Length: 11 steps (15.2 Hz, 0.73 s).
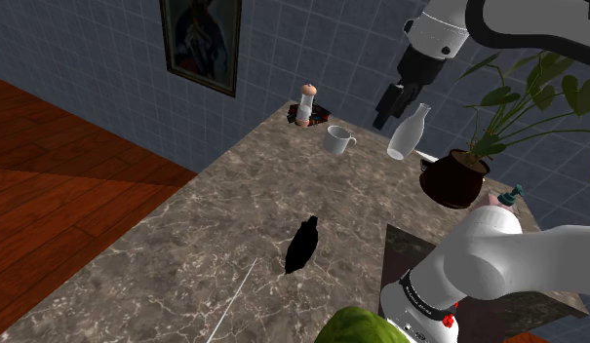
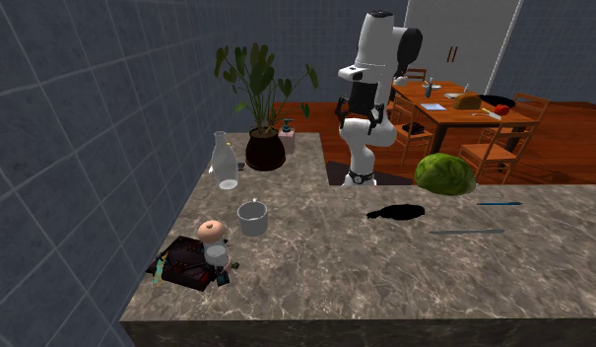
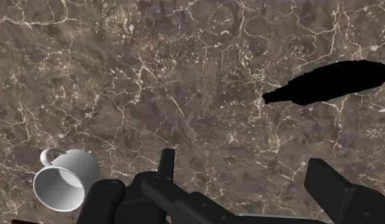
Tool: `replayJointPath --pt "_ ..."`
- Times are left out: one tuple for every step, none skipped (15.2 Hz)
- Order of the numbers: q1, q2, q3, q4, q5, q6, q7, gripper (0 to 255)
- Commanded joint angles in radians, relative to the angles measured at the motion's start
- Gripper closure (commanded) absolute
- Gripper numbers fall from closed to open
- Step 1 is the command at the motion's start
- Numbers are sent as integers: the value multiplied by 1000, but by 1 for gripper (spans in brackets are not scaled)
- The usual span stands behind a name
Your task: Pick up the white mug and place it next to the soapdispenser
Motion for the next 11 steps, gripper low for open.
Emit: replayJointPath --pt "0 0 0 0 0 0 0 0" --pt "-5 19 -13 -9 -8 28 -12 0" --pt "-10 39 -25 -17 -16 56 -23 0" --pt "-15 61 -38 -23 -23 84 -34 0" --pt "-20 84 -50 -29 -30 112 -46 0" --pt "-25 107 -63 -33 -37 139 -57 0" --pt "-29 132 -75 -35 -43 167 -68 0" --pt "-34 158 -87 -36 -49 194 -79 0" --pt "-38 186 -99 -36 -54 221 -90 0" --pt "-42 214 -111 -35 -59 247 -101 0" --pt "-46 243 -123 -32 -63 273 -112 0"
